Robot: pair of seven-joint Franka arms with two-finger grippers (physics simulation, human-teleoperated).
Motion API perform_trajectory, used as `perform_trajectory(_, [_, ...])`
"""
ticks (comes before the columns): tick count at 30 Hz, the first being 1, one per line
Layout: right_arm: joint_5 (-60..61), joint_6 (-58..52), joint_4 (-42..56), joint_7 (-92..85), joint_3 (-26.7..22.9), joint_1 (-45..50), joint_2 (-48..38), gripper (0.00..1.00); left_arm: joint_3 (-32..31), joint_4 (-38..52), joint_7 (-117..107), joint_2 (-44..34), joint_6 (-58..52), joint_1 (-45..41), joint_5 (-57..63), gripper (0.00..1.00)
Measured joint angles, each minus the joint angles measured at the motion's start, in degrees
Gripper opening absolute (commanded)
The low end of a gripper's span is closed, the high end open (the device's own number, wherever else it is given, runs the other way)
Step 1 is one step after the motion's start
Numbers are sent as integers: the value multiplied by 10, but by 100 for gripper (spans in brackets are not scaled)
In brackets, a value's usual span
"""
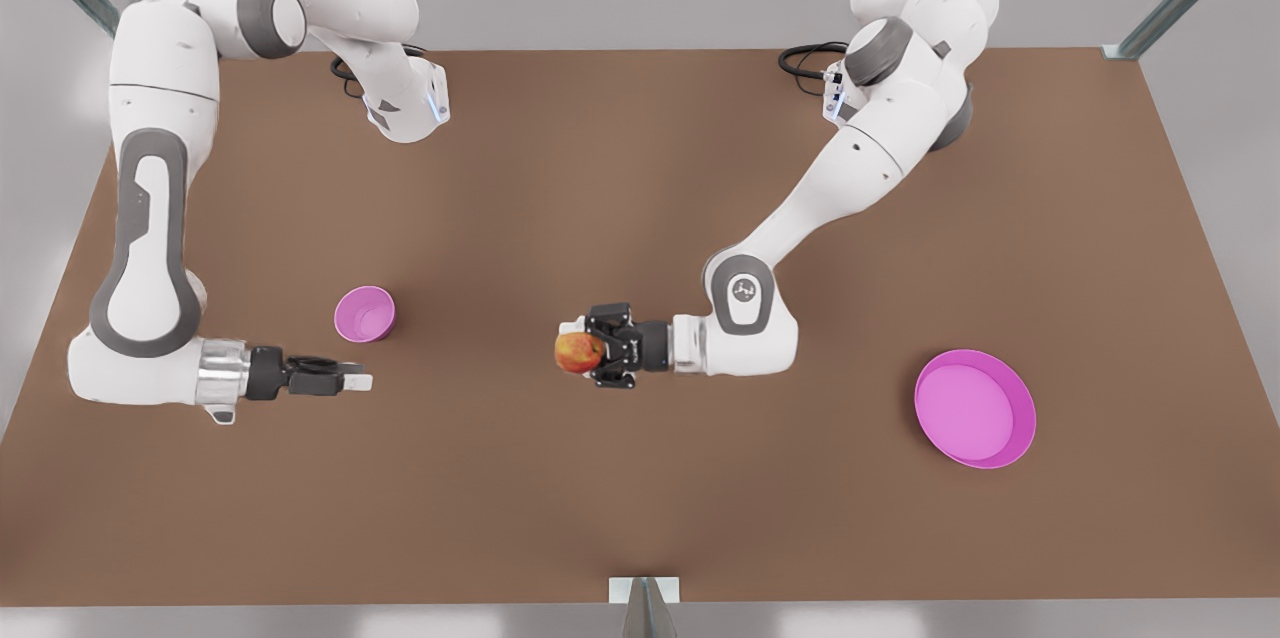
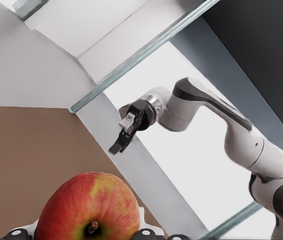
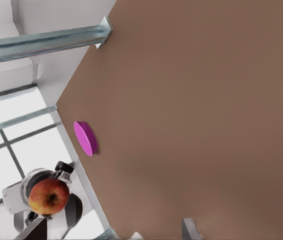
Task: Use the left arm to pick up the apple from the plate, transfer it to the gripper of the right arm, and then use the right arm to place it into the bowl
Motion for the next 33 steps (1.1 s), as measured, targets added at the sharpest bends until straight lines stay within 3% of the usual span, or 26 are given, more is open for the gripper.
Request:
perform_trajectory(12, [148, 116, -162, -112, 148, -4, -44, 100, -1, 17, 291, 27, 25, -23, -18, 73])
perform_trajectory(23, [278, 253, -169, -210, 192, 43, -17, 100, -1, 19, 434, 33, 38, -37, -29, 74])
perform_trajectory(33, [302, 258, -235, -285, 200, 25, -46, 100, 0, 19, 509, 39, 45, -38, -32, 75])
